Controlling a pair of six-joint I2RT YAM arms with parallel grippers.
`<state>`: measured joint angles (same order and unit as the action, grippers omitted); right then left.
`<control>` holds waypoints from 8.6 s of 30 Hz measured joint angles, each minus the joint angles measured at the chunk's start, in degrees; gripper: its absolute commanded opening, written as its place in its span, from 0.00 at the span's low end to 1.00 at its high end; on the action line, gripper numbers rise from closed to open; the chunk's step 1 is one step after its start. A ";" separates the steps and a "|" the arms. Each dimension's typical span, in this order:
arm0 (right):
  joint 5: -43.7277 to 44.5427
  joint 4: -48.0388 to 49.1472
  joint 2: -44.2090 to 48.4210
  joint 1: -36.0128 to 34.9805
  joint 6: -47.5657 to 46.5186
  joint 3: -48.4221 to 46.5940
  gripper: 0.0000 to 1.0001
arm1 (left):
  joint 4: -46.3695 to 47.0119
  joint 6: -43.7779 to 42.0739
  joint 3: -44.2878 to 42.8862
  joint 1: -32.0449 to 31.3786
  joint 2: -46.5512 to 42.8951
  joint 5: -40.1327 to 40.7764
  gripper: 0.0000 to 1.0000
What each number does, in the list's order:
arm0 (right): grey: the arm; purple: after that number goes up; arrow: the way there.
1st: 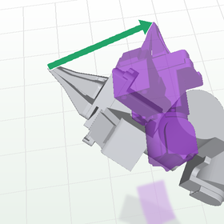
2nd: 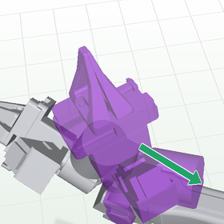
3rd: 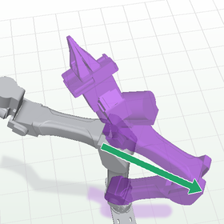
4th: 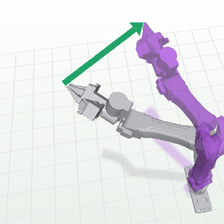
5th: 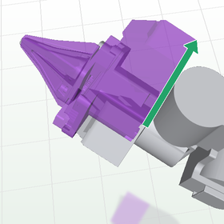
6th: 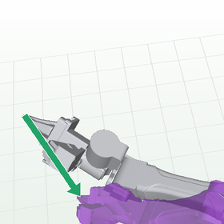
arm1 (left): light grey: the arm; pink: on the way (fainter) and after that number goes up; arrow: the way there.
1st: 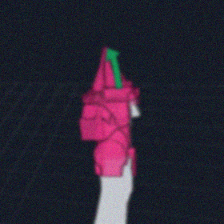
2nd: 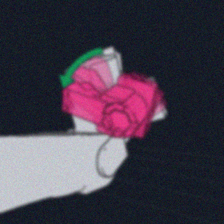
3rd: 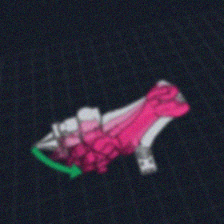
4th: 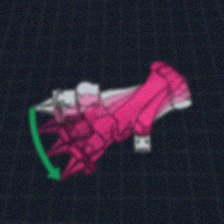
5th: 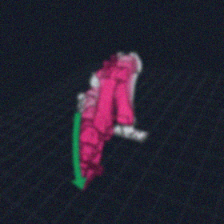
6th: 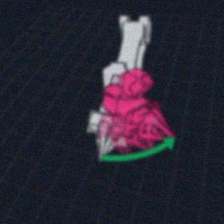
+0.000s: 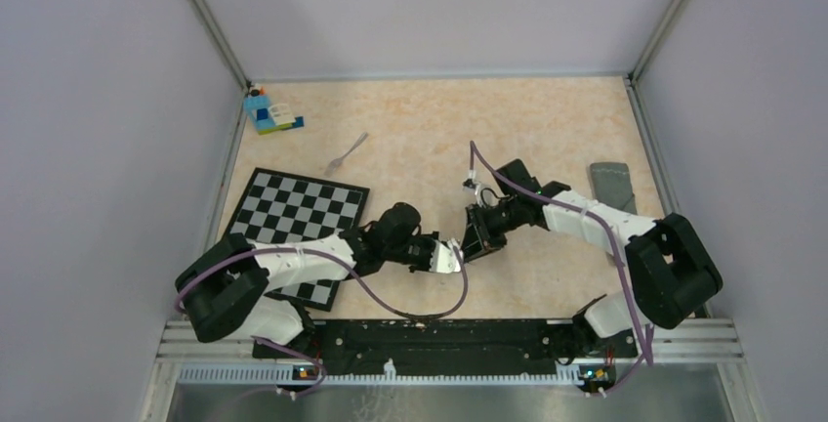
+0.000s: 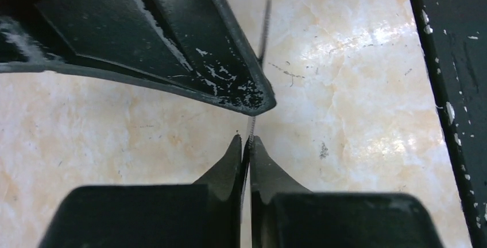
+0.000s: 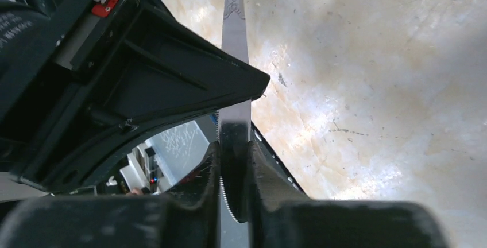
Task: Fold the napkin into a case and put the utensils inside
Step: Pass from the right arm to the left, then pass from the left arm to the right, then insert the knife into the folded napkin.
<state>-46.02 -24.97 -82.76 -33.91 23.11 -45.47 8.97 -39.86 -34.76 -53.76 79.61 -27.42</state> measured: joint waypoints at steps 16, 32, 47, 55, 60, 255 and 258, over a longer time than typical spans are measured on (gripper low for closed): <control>22.82 21.68 33.31 -1.49 8.37 8.61 0.59 | 6.45 55.60 0.31 0.07 -14.58 27.82 0.00; 41.57 17.75 17.49 -19.23 5.35 0.20 0.41 | 10.38 80.67 3.76 0.20 -20.46 41.86 0.00; 46.82 17.22 11.74 -22.69 1.38 -3.96 0.30 | 13.75 83.43 4.13 0.20 -18.71 43.36 0.00; 48.85 15.04 11.72 -22.71 -1.07 -6.08 0.18 | 14.51 83.71 4.13 0.24 -17.29 43.34 0.00; 49.05 14.69 10.93 -22.69 -1.49 -6.43 0.19 | 14.32 84.15 4.15 0.28 -17.11 43.60 0.00; 43.56 -8.83 -8.37 53.22 -46.47 -12.72 0.33 | 0.44 57.68 11.67 5.86 -47.08 20.79 0.99; 42.53 -7.39 -10.12 53.22 -46.42 -14.88 0.30 | 0.46 57.68 11.67 5.95 -46.80 20.76 0.99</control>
<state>-3.49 -32.36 -92.88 19.31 -23.31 -60.36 9.43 17.82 -23.09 -47.81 32.82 -6.66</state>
